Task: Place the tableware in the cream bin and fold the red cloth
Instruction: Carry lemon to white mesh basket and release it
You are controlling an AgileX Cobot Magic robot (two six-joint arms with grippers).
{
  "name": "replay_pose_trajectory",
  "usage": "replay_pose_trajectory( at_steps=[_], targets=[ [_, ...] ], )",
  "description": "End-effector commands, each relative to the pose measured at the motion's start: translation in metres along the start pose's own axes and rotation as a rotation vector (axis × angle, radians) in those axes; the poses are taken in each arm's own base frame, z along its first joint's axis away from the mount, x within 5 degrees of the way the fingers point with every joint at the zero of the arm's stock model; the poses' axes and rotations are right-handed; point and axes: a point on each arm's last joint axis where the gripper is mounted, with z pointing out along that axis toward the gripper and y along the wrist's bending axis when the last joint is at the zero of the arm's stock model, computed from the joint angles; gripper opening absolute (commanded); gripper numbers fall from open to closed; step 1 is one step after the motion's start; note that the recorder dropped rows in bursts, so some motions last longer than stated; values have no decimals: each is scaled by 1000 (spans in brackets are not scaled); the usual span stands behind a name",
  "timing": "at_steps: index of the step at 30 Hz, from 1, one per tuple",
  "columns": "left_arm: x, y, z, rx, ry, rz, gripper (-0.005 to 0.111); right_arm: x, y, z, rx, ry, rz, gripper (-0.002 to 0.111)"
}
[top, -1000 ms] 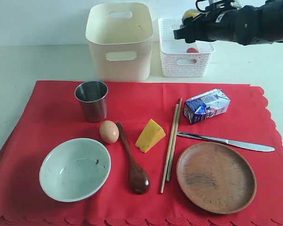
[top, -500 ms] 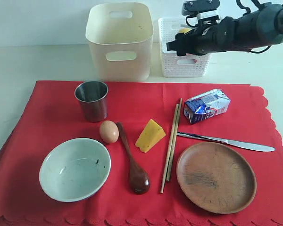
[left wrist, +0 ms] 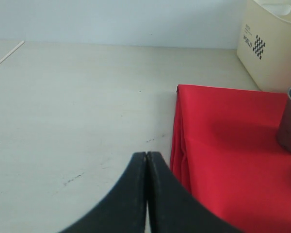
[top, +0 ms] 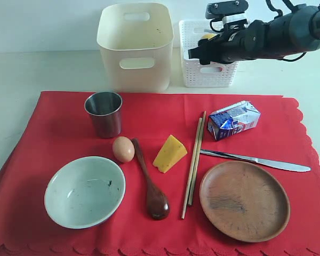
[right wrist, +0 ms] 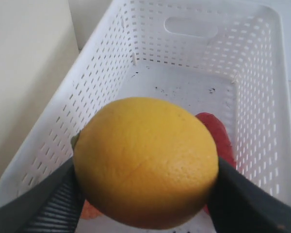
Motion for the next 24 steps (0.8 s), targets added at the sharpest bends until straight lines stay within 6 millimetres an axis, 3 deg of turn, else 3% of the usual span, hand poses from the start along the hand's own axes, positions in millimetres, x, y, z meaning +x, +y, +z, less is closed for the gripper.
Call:
replay_pose_trajectory(
  at_steps=[1,6,13,19,24],
  targets=[
    [0,0,1,2,1,-5,1,-7,-3,-1,7,-34,3,49],
    [0,0,1,2,1,-5,1,-8,-3,-2,8,-41,3,59],
    [0,0,1,2,1,-5,1,-19,-2,-11,3,-56,8,82],
    [0,0,1,2,1,-5,1,-34,0,-29,-9,-56,8,83],
    [0,0,1,2,1,-5,1,-53,2,-56,-30,-37,6,83]
  ],
)
